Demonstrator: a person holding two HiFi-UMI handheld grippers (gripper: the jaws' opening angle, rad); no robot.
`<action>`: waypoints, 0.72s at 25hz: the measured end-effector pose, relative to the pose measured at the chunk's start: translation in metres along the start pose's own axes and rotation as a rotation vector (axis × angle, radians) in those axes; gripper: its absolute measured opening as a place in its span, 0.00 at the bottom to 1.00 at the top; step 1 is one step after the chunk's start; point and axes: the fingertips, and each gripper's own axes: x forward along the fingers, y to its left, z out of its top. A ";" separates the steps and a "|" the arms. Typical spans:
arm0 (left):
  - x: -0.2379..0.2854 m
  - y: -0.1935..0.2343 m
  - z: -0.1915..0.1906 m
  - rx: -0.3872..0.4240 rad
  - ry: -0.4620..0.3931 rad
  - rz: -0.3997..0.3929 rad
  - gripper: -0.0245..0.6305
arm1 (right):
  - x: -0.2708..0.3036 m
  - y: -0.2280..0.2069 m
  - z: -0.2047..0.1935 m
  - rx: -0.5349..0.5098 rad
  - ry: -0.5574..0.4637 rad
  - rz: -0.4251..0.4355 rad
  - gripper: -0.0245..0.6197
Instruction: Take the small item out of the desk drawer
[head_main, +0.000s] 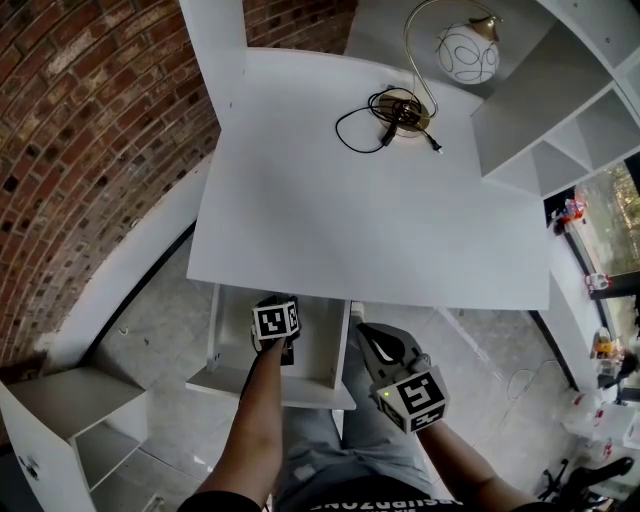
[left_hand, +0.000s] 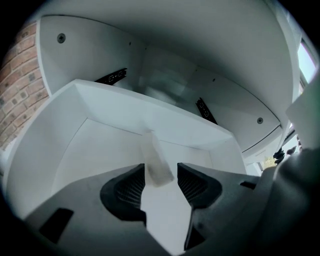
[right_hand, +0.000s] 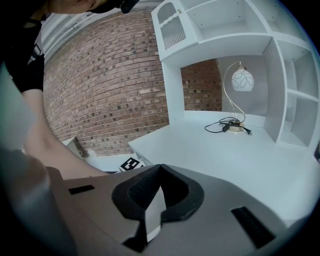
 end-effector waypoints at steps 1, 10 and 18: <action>0.000 0.002 0.000 -0.001 -0.001 0.009 0.33 | 0.000 0.000 -0.001 0.001 0.001 0.000 0.04; -0.002 0.005 0.001 0.033 -0.018 0.014 0.23 | 0.006 0.002 -0.004 0.006 0.005 0.010 0.04; -0.007 0.001 -0.002 0.062 -0.016 0.002 0.22 | 0.008 0.004 0.000 0.007 -0.001 0.024 0.04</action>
